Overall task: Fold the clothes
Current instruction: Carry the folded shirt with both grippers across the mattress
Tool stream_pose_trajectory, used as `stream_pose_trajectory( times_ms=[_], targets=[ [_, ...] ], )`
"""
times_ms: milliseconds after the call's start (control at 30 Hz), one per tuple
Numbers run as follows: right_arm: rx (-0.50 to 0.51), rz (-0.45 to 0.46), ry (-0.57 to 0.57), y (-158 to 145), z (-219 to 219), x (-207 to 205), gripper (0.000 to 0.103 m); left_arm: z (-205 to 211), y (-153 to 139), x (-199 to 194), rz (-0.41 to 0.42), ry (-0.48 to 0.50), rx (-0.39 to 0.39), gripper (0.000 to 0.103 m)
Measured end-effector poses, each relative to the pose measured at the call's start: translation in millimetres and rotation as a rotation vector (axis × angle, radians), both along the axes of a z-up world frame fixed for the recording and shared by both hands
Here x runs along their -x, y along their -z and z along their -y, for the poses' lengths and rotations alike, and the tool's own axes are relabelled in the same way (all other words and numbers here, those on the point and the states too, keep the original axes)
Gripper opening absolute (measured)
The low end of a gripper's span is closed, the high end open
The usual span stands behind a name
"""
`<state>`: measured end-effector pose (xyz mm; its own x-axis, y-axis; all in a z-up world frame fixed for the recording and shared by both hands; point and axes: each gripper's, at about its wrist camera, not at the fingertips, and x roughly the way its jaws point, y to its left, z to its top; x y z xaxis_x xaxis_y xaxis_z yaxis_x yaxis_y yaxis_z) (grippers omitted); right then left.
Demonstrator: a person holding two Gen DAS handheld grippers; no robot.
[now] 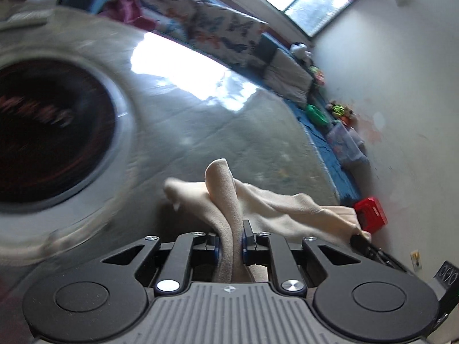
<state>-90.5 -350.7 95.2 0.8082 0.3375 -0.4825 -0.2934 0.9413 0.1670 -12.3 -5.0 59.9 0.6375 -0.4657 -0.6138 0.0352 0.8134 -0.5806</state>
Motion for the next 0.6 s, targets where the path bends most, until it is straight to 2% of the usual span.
stream_pose_trajectory(
  times_ms=[200, 367, 467, 600],
  targets=[
    [0.075, 0.053, 0.119, -23.2, 39.1, -12.1, 0.009, 59.2, -9.9, -27.7, 0.061, 0.087, 0.001, 0.014],
    [0.118, 0.065, 0.205, -31.3, 70.5, -27.7, 0.009, 98.6, -9.1, -53.7, 0.066, 0.143, 0.009, 0.014],
    [0.134, 0.05, 0.25, -26.8, 85.4, -39.2, 0.009, 117.6, -3.6, -65.4, 0.054, 0.172, 0.01, 0.014],
    [0.141, -0.033, 0.286, -2.2, 99.5, -54.0, 0.009, 129.5, 12.7, -73.7, -0.001, 0.205, -0.013, 0.014]
  ],
)
